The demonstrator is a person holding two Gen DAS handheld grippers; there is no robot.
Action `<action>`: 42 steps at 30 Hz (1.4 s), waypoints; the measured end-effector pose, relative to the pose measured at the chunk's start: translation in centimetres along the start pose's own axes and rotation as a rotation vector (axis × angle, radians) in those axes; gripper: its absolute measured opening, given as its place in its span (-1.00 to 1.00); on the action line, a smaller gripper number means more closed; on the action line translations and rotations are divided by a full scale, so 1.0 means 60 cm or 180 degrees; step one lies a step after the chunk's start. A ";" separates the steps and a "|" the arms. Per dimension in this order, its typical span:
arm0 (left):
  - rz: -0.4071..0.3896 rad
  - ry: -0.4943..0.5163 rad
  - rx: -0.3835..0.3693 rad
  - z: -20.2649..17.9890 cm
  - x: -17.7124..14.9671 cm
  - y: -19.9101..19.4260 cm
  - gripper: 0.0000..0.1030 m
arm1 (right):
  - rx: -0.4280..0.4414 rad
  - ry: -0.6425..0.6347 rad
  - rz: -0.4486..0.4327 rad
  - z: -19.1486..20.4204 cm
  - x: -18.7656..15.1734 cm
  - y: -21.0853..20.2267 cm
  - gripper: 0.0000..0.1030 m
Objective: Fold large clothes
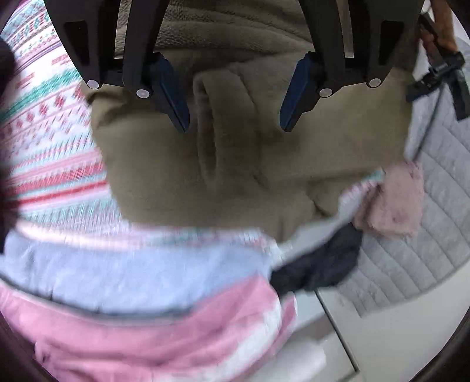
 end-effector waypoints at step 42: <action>0.0765 -0.0430 -0.0381 -0.006 -0.445 -0.261 0.82 | 0.0437 0.0307 0.1242 -0.139 -0.454 -0.297 0.57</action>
Point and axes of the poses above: each gripper's, at about its wrist camera, not at the fingertips, and y roughly the way its jaws point, z to its left, x to its top, the point moved 7 cm from there along y, roughly the way its jaws point, and after that the axes turned 11 degrees about z, right-handed, at the moved point
